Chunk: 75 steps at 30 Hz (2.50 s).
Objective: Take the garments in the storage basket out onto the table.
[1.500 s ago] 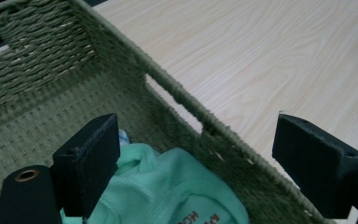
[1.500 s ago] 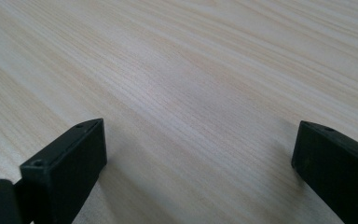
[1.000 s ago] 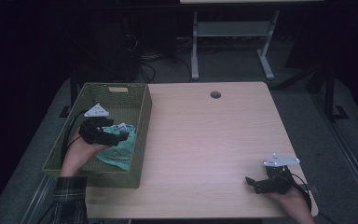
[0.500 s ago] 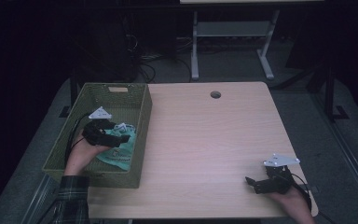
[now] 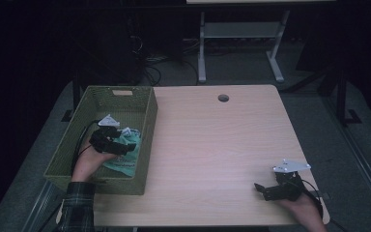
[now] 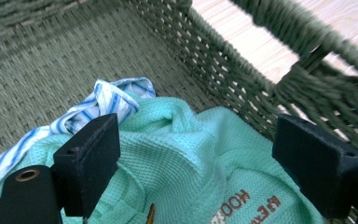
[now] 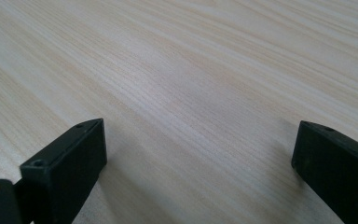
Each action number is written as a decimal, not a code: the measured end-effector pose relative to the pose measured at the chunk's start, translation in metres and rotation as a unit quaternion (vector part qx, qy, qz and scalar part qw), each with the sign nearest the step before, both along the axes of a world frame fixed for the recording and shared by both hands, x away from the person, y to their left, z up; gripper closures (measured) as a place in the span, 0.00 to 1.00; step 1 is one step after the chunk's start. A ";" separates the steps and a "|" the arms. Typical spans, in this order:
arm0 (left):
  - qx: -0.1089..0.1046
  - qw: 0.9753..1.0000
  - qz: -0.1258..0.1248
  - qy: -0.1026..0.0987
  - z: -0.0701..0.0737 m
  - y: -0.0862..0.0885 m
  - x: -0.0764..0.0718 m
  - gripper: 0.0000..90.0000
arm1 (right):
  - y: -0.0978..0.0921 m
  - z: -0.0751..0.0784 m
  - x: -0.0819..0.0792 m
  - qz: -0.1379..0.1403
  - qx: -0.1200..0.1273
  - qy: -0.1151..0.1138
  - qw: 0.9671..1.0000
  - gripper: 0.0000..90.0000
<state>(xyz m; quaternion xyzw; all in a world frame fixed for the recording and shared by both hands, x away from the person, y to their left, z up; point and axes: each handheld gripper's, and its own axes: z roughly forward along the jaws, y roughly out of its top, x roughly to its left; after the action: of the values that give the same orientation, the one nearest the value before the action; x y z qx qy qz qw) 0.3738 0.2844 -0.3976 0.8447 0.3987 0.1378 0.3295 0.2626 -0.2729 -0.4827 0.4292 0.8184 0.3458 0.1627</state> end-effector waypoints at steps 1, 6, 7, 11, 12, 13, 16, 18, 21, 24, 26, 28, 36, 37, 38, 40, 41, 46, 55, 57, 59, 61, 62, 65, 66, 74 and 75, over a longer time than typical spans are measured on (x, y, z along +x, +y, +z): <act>0.001 1.000 0.002 0.005 -0.002 0.000 0.001 0.16 | 0.000 0.000 0.000 0.000 0.000 0.000 1.000 0.03; 0.028 0.999 0.010 0.023 -0.008 -0.001 0.003 0.16 | 0.000 0.000 0.000 0.000 0.000 0.000 1.000 0.03; 0.030 0.999 0.011 0.026 -0.009 -0.002 0.003 0.16 | 0.000 0.000 0.000 0.000 0.000 0.000 1.000 0.03; 0.034 0.999 0.013 0.037 -0.011 -0.001 0.004 0.19 | 0.000 0.000 0.000 0.000 0.000 0.000 1.000 0.03; 0.036 0.999 0.013 0.039 -0.012 -0.001 0.004 0.20 | 0.000 0.000 0.000 0.000 0.000 0.000 1.000 0.03; 0.039 0.998 0.015 0.044 -0.012 -0.001 0.004 0.20 | 0.000 0.000 0.000 0.000 0.000 0.000 1.000 0.03; 0.042 0.998 0.018 0.054 -0.015 -0.001 0.005 0.23 | 0.000 0.000 0.000 0.000 0.000 0.000 1.000 0.03; 0.047 0.997 0.019 0.059 -0.015 -0.001 0.005 0.24 | 0.000 0.000 0.000 0.000 0.001 0.000 1.000 0.03; 0.051 0.996 0.023 0.066 -0.017 -0.001 0.006 0.25 | 0.000 0.000 0.000 0.000 0.000 0.000 1.000 0.03; 0.050 0.995 0.028 0.078 -0.018 0.000 0.006 0.30 | 0.000 0.000 0.000 0.000 0.000 0.000 1.000 0.03; 0.050 0.995 0.027 0.087 -0.019 0.000 0.006 0.34 | 0.000 0.000 0.000 0.000 0.000 0.000 1.000 0.03; 0.051 0.994 0.028 0.094 -0.019 0.000 0.006 0.39 | 0.000 0.000 0.000 0.000 0.000 0.000 1.000 0.03; 0.049 0.993 0.031 0.108 -0.017 0.002 0.006 0.70 | 0.000 0.000 0.000 0.000 0.000 0.000 1.000 0.03; 0.047 0.992 0.032 0.108 -0.016 0.003 0.006 0.74 | 0.000 0.000 0.000 0.000 0.000 0.000 1.000 0.03; 0.044 0.993 0.035 0.107 -0.015 0.003 0.006 0.77 | 0.000 0.000 0.000 0.000 0.000 0.000 1.000 0.03; 0.040 0.993 0.040 0.107 -0.014 0.004 0.006 0.81 | 0.000 0.000 0.000 0.000 0.000 0.000 1.000 0.03; 0.037 0.993 0.041 0.108 -0.013 0.005 0.006 0.83 | 0.000 0.000 0.000 0.000 0.000 0.000 1.000 0.03; 0.031 0.993 0.047 0.104 -0.009 0.005 0.005 0.88 | 0.000 0.000 0.000 0.000 0.000 0.000 1.000 0.03; 0.009 0.995 0.045 0.089 0.001 0.010 0.003 0.90 | 0.000 0.000 0.000 0.000 0.000 0.000 1.000 0.03; 0.010 0.995 0.047 0.084 0.003 0.011 0.002 0.91 | 0.000 0.000 0.000 0.000 0.000 0.000 1.000 0.03; 0.003 0.996 0.047 0.080 0.006 0.011 0.001 0.91 | 0.000 0.000 0.000 0.000 0.000 0.000 1.000 0.03; -0.002 0.996 0.045 0.074 0.009 0.013 0.000 0.91 | 0.000 0.000 0.000 0.000 0.000 0.000 1.000 0.03; -0.007 0.996 0.045 0.072 0.011 0.013 0.000 0.91 | 0.000 0.000 0.000 0.000 0.000 0.000 1.000 0.03; -0.018 0.997 0.045 0.063 0.017 0.016 -0.002 0.91 | 0.000 0.000 0.000 0.000 0.000 0.000 1.000 0.03; -0.021 0.997 0.046 0.060 0.018 0.016 -0.003 0.91 | 0.000 0.000 0.000 0.000 0.000 0.000 1.000 0.03; -0.054 0.997 0.045 0.029 0.036 0.025 -0.009 0.91 | 0.000 0.000 0.000 0.000 0.000 0.000 1.000 0.03; -0.055 0.997 0.046 0.025 0.038 0.026 -0.009 0.91 | 0.000 0.000 0.000 0.000 0.000 0.000 1.000 0.03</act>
<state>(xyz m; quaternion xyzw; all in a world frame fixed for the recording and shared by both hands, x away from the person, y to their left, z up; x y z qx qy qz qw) 0.3645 0.3100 -0.3595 0.8089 0.4525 0.1097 0.3591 0.2626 -0.2729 -0.4827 0.4292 0.8184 0.3457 0.1627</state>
